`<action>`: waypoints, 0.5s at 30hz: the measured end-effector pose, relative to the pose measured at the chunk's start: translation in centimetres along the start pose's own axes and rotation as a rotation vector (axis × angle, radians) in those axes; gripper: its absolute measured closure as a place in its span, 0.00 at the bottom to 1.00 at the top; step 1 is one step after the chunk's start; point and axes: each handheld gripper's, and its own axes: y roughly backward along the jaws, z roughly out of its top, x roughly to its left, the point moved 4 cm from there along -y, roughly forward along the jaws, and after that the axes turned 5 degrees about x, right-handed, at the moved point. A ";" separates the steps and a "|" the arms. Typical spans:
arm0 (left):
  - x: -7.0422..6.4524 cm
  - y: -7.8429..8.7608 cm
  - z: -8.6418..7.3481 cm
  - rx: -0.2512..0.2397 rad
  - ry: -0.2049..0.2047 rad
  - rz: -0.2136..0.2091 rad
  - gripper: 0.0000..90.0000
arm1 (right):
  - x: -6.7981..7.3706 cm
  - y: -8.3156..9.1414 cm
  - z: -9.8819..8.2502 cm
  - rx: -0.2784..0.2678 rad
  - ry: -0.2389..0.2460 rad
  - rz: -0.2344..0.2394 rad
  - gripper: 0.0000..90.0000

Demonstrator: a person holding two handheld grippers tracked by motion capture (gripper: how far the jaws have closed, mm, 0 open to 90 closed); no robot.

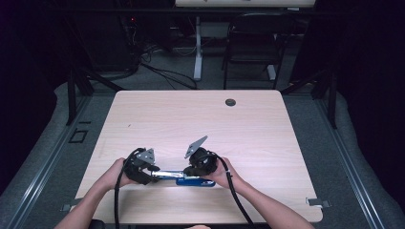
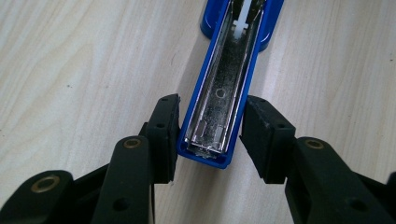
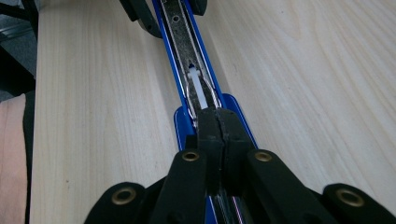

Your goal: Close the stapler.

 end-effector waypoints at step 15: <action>-0.1 1.5 0.3 -0.084 0.007 -0.010 0.65 | 0.3 -0.7 0.1 -0.012 0.001 0.005 1.00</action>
